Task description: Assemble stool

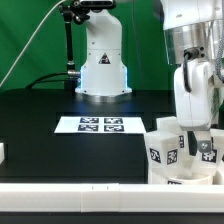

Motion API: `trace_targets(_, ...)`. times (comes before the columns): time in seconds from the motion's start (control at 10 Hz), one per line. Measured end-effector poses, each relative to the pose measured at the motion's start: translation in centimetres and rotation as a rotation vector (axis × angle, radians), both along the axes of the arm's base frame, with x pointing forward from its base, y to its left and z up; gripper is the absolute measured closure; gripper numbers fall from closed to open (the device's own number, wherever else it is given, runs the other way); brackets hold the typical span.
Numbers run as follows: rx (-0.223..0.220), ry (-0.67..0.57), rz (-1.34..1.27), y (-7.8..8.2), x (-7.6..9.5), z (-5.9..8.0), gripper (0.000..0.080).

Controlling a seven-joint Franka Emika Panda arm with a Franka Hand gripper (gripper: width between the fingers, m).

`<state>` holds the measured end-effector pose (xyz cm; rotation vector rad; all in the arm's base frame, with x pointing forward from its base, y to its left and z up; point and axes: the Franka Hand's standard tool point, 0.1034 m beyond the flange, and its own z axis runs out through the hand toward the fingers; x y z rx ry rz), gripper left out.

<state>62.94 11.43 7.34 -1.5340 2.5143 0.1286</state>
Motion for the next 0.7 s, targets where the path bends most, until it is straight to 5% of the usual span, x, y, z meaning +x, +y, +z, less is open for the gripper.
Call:
trace_targets(0.2, 0.01, -0.023, 0.032, 0.1, 0.5, 2.1, 0.0156)
trace_targets(0.7, 0.005, -0.014, 0.037, 0.1, 0.2, 1.3, 0.015)
